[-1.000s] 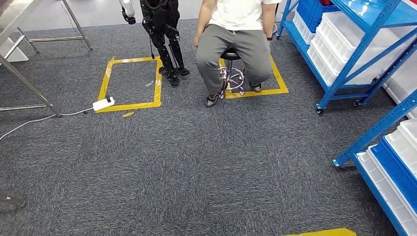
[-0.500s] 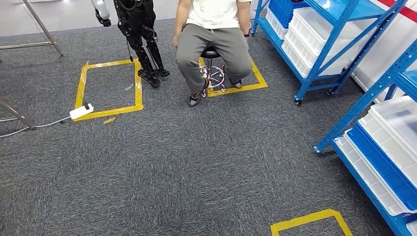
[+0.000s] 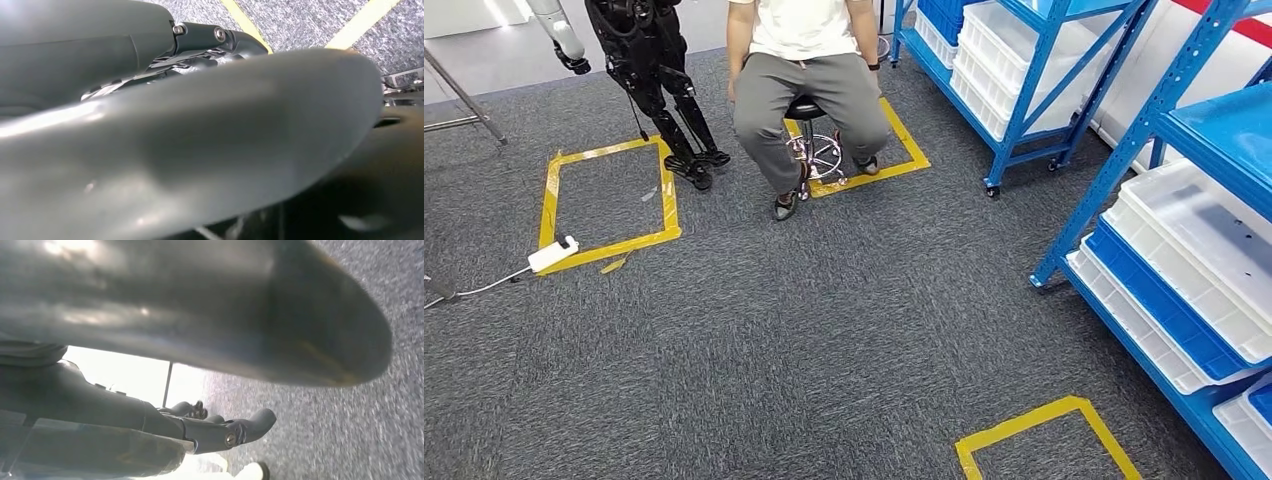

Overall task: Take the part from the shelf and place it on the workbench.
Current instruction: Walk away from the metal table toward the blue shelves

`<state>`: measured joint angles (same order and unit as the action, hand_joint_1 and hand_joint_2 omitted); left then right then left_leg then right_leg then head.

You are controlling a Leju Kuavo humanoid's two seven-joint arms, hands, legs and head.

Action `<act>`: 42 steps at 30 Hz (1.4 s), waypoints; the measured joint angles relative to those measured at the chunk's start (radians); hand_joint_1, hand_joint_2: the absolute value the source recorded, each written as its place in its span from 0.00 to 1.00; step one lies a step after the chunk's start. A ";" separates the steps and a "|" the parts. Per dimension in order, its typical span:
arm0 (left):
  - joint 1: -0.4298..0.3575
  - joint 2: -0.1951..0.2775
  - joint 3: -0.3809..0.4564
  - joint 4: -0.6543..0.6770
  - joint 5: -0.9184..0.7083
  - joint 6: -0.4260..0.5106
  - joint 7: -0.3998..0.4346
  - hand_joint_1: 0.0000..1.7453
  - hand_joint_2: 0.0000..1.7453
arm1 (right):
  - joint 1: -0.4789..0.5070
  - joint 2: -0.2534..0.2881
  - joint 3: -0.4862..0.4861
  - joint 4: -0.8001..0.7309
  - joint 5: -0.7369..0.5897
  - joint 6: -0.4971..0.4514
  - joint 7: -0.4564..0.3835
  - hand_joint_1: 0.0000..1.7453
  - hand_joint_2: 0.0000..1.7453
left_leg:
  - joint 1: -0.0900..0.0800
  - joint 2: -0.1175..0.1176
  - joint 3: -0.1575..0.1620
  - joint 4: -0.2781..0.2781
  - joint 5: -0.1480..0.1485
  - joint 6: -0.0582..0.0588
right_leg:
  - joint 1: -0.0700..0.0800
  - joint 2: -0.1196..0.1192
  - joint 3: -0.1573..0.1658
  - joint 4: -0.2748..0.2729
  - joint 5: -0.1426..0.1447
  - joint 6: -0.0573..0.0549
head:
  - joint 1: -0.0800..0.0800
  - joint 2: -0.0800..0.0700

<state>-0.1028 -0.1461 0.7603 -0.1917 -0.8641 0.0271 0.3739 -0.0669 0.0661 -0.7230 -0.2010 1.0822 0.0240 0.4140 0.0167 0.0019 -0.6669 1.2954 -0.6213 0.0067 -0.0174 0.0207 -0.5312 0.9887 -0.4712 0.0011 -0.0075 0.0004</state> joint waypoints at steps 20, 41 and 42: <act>-0.001 0.000 0.000 0.000 -0.003 -0.004 -0.002 0.00 0.00 | -0.001 0.004 -0.004 0.000 0.008 0.000 -0.002 0.00 0.00 | -0.012 0.057 0.128 -0.310 0.161 0.032 | -0.014 -0.056 0.004 0.013 -0.029 0.058 | 0.008 0.000; -0.001 0.003 0.001 0.000 -0.019 -0.020 -0.039 0.00 0.00 | -0.004 0.010 -0.004 0.000 0.015 0.002 -0.004 0.00 0.00 | -0.004 -0.017 0.123 -0.315 0.170 0.045 | 0.005 0.021 -0.034 0.056 -0.036 0.026 | 0.003 0.000; -0.001 0.003 0.001 0.000 -0.023 -0.023 -0.072 0.00 0.00 | -0.005 0.010 -0.005 0.000 0.015 0.002 -0.006 0.00 0.00 | -0.004 -0.008 0.122 -0.318 0.173 0.049 | 0.005 0.007 -0.063 0.116 -0.067 0.022 | 0.004 0.000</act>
<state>-0.1033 -0.1428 0.7609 -0.1914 -0.8870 0.0038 0.3022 -0.0719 0.0761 -0.7278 -0.2010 1.0971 0.0260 0.4081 0.0130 -0.0062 -0.5450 0.9774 -0.4483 0.0554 -0.0128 0.0281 -0.5940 1.1045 -0.5377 0.0229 -0.0038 0.0005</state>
